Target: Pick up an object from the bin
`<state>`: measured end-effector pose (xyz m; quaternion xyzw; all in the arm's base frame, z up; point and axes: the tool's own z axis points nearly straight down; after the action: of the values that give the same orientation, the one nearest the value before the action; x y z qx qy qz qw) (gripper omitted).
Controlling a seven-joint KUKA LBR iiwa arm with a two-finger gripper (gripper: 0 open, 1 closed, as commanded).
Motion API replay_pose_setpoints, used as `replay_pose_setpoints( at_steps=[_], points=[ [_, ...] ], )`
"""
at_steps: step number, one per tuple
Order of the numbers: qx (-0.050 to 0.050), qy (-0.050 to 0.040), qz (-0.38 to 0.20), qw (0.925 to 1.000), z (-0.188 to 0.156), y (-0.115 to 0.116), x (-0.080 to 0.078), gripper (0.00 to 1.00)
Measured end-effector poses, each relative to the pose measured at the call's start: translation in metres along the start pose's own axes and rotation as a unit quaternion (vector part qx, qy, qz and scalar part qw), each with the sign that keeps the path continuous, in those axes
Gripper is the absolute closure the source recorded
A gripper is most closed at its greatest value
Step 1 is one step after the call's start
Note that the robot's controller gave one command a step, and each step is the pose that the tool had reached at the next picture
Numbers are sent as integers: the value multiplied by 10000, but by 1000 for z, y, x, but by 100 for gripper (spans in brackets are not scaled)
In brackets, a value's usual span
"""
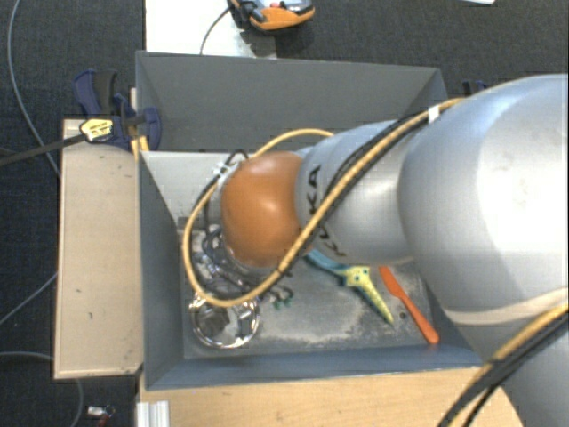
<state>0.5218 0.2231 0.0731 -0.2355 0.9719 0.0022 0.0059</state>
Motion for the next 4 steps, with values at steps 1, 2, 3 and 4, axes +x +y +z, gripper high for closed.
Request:
replay_pose_setpoints(
  at_steps=[1,2,3,4],
  points=[
    [10,-13,440,9990,2,3,-11,100],
    [10,-13,445,9990,2,3,-11,100],
    [11,-18,450,9990,-9,2,-10,100],
    [8,4,458,9989,-44,3,-10,100]
  ],
)
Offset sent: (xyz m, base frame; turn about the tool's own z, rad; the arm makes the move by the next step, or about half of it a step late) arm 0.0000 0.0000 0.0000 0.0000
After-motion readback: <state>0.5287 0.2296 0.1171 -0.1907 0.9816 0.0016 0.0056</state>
